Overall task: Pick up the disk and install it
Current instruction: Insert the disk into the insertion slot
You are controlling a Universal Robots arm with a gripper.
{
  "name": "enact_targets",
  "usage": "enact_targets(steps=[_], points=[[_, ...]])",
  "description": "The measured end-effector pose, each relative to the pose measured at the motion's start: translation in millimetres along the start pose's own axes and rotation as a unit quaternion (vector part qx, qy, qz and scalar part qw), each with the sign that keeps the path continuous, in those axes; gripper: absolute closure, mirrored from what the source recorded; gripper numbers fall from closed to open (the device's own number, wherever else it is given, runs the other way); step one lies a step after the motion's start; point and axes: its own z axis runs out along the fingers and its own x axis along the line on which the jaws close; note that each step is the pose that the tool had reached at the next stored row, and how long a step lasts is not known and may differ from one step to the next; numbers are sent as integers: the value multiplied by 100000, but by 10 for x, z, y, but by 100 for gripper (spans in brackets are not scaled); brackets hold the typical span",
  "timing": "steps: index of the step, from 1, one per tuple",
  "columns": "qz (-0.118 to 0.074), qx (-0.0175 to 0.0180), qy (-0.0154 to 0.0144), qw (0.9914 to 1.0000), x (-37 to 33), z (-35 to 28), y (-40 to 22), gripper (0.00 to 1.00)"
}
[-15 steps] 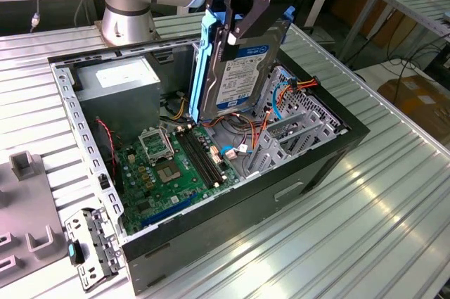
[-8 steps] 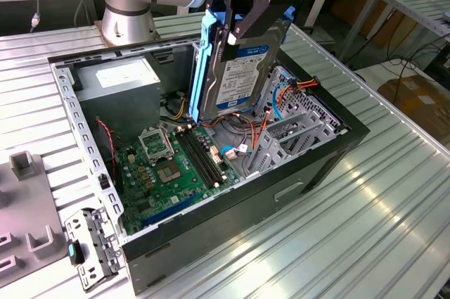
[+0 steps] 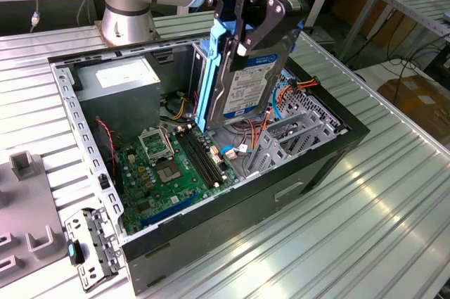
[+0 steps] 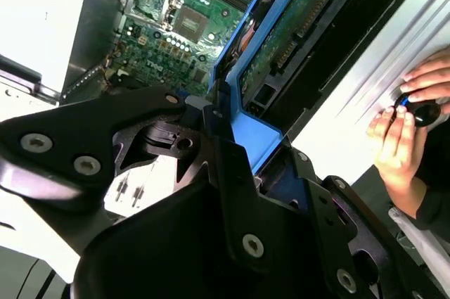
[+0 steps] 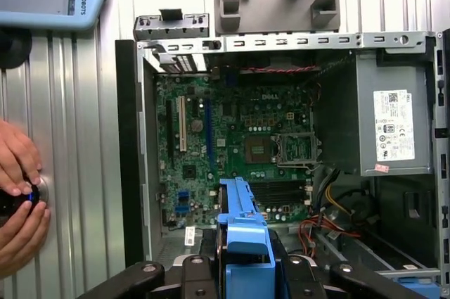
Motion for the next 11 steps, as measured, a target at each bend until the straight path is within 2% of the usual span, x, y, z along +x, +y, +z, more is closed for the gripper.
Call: enact_targets(steps=[2,4,5,7,9,11], points=[[2,-1,3,100000,24,2,-46,63],[3,2,0,100000,31,4,-133,63],[-2,-3,15,100000,29,4,-203,63],[1,1,-1,100000,27,8,-277,63],[0,-2,8,100000,22,11,-388,63],[2,6,1,100000,21,14,-438,63]])
